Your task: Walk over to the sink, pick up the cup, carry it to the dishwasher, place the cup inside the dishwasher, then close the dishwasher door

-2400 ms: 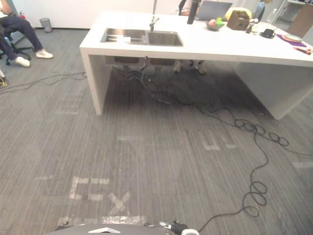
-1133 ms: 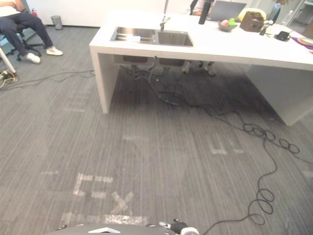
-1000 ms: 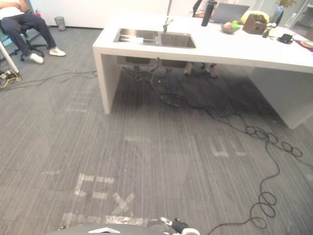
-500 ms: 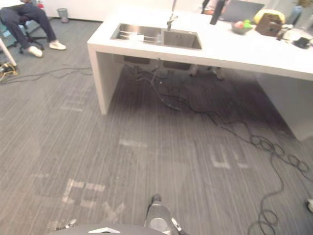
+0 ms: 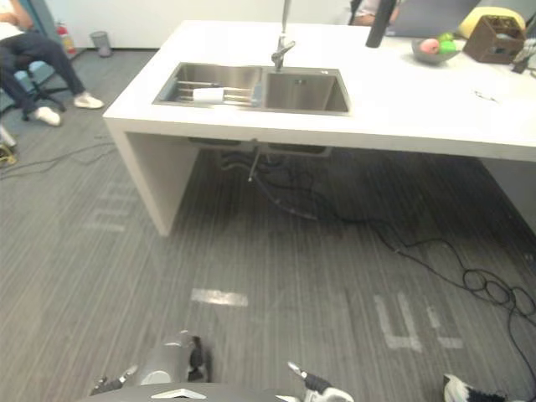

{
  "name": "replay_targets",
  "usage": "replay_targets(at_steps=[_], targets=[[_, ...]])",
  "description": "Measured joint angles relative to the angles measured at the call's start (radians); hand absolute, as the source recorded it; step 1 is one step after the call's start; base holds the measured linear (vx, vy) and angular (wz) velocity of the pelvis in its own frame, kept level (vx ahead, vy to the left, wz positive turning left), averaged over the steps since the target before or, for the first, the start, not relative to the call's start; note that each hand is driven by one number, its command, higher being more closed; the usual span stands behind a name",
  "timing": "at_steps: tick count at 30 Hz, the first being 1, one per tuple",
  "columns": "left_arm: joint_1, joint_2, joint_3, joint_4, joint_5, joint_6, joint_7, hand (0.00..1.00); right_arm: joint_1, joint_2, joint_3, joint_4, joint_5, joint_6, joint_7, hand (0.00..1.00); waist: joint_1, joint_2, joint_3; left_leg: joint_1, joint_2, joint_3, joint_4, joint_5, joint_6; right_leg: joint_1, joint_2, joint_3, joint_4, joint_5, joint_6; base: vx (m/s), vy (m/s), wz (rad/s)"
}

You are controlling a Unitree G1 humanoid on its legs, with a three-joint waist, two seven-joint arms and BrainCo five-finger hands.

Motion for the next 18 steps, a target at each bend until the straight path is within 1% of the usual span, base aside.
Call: replay_targets(at_steps=[1, 2, 3, 4, 5, 6, 7, 8, 9, 10, 11, 12, 13, 14, 15, 16, 17, 18], targets=[[-0.001, 0.017, -0.011, -0.011, -0.001, -0.017, 0.004, 0.0, 0.002, 0.018, 0.012, -0.009, 0.0, 0.001, 0.004, 0.0, -0.006, -0.025, -0.004, 0.006, -0.019, -0.002, -0.02, -0.006, -0.004, 0.004, -0.011, 0.006, -0.005, 0.004, -0.006, 0.57, 0.152, -0.23], [-0.022, 0.026, -0.014, -0.029, -0.001, -0.061, 0.028, 0.0, -0.001, 0.052, 0.03, -0.022, 0.001, -0.003, 0.004, 0.0, 0.001, -0.053, 0.0, -0.006, -0.034, 0.004, -0.008, -0.04, -0.003, -0.013, -0.019, 0.028, 0.001, 0.013, -0.012, 0.42, 0.109, 0.06], [-0.036, 0.024, -0.018, -0.033, -0.001, -0.078, 0.041, 0.0, -0.005, 0.061, 0.03, -0.021, 0.007, -0.005, 0.008, 0.0, 0.004, -0.058, 0.001, -0.016, -0.038, 0.003, 0.008, -0.057, 0.002, -0.018, -0.021, 0.033, 0.006, 0.019, -0.013, 0.39, 0.101, 0.08], [-0.052, 0.031, -0.043, -0.03, 0.004, -0.098, 0.065, 0.0, -0.023, 0.072, 0.031, -0.021, 0.018, -0.008, 0.01, 0.0, 0.0, -0.064, -0.001, -0.031, -0.044, -0.006, 0.044, -0.091, 0.007, -0.025, -0.021, 0.054, 0.012, 0.04, -0.015, 0.36, 0.086, 0.2], [-0.073, 0.037, -0.08, -0.032, 0.005, -0.118, 0.085, 0.0, -0.033, 0.07, 0.036, -0.019, 0.019, -0.009, 0.005, 0.0, -0.004, -0.063, 0.0, -0.018, -0.055, -0.014, 0.059, -0.113, 0.006, -0.022, -0.027, 0.059, 0.045, 0.062, -0.012, 0.35, 0.089, 0.23], [-0.079, 0.04, -0.098, -0.035, 0.005, -0.122, 0.093, 0.0, -0.034, 0.069, 0.039, -0.018, 0.019, -0.01, 0.002, 0.0, -0.001, -0.061, 0.001, 0.001, -0.063, -0.015, 0.054, -0.121, 0.007, -0.024, -0.038, 0.064, 0.077, 0.069, -0.007, 0.34, 0.085, 0.16], [-0.076, 0.042, -0.122, -0.055, 0.005, -0.131, 0.113, 0.0, -0.032, 0.072, 0.041, -0.018, 0.02, -0.018, 0.001, 0.0, 0.0, -0.063, 0.0, 0.05, -0.084, -0.011, 0.037, -0.139, 0.01, -0.032, -0.061, 0.086, 0.161, 0.08, 0.009, 0.33, 0.078, 0.05], [-0.064, 0.051, -0.146, -0.102, 0.006, -0.131, 0.131, 0.0, -0.024, 0.073, 0.041, -0.018, 0.022, -0.021, -0.001, 0.0, -0.003, -0.07, -0.019, 0.078, -0.105, -0.007, 0.036, -0.167, 0.009, -0.068, -0.086, 0.103, 0.281, 0.09, 0.061, 0.33, 0.073, 0.01], [-0.061, 0.049, -0.158, -0.132, 0.006, -0.131, 0.137, 0.0, -0.019, 0.073, 0.043, -0.018, 0.023, -0.021, -0.002, 0.0, -0.003, -0.073, -0.034, 0.081, -0.113, -0.002, 0.04, -0.181, 0.013, -0.104, -0.097, 0.113, 0.355, 0.097, 0.103, 0.35, 0.066, -0.12], [-0.064, 0.047, -0.178, -0.195, 0.008, -0.131, 0.151, 0.0, -0.024, 0.073, 0.064, -0.019, 0.029, -0.021, -0.014, 0.0, -0.003, -0.082, -0.041, 0.097, -0.125, 0.018, 0.04, -0.207, 0.02, -0.19, -0.123, 0.141, 0.525, 0.145, 0.238, 0.42, 0.085, -0.43], [-0.065, 0.046, -0.184, -0.254, 0.015, -0.131, 0.157, 0.0, -0.032, 0.072, 0.068, -0.022, 0.035, -0.035, -0.033, 0.0, -0.005, -0.089, -0.036, 0.14, -0.134, 0.038, 0.021, -0.232, 0.028, -0.28, -0.147, 0.153, 0.695, 0.246, 0.29, 0.41, 0.088, -0.61], [-0.067, 0.047, -0.192, -0.291, 0.018, -0.13, 0.167, 0.0, -0.031, 0.073, 0.062, -0.027, 0.035, -0.062, -0.038, 0.0, -0.01, -0.101, -0.029, 0.19, -0.149, 0.048, -0.014, -0.238, 0.025, -0.338, -0.179, 0.13, 0.819, 0.234, 0.226, 0.32, 0.076, -0.56], [-0.071, 0.048, -0.199, -0.312, 0.018, -0.129, 0.18, 0.0, -0.031, 0.07, 0.054, -0.032, 0.035, -0.072, -0.039, 0.0, -0.019, -0.096, -0.021, 0.225, -0.155, 0.048, -0.036, -0.241, 0.023, -0.378, -0.191, 0.109, 0.877, 0.202, 0.169, 0.25, 0.037, -0.36], [-0.079, 0.047, -0.22, -0.359, 0.018, -0.128, 0.205, 0.0, -0.03, 0.056, 0.048, -0.041, 0.037, -0.084, -0.037, 0.0, -0.036, -0.095, -0.02, 0.293, -0.155, 0.037, -0.088, -0.244, 0.02, -0.448, -0.188, 0.06, 0.929, 0.137, 0.096, 0.31, 0.011, -0.08], [-0.1, 0.05, -0.245, -0.415, 0.018, -0.127, 0.226, 0.0, -0.018, 0.05, 0.047, -0.042, 0.037, -0.084, -0.034, 0.0, -0.052, -0.092, -0.019, 0.344, -0.152, 0.004, -0.135, -0.243, 0.014, -0.519, -0.18, 0.004, 0.91, 0.082, 0.076, 0.29, -0.013, 0.13], [-0.113, 0.051, -0.255, -0.445, 0.017, -0.124, 0.235, 0.0, -0.005, 0.053, 0.032, -0.046, 0.057, -0.082, -0.032, 0.0, -0.058, -0.09, -0.019, 0.359, -0.148, -0.014, -0.152, -0.243, 0.008, -0.553, -0.178, -0.023, 0.876, 0.06, 0.07, 0.28, -0.058, 0.64], [-0.144, 0.051, -0.28, -0.499, 0.017, -0.118, 0.236, 0.0, 0.015, 0.047, 0.029, -0.063, 0.068, -0.082, -0.031, 0.0, -0.08, -0.088, -0.018, 0.38, -0.132, -0.049, -0.16, -0.253, -0.004, -0.596, -0.183, -0.08, 0.753, 0.034, 0.068, 0.31, -0.111, 0.91], [-0.155, 0.051, -0.286, -0.572, 0.017, -0.111, 0.235, 0.0, 0.041, 0.048, 0.027, -0.063, 0.08, -0.084, -0.018, 0.0, -0.092, -0.085, -0.017, 0.398, -0.108, -0.072, -0.149, -0.259, -0.022, -0.617, -0.187, -0.125, 0.572, 0.041, 0.058, 0.46, -0.181, 0.88]])
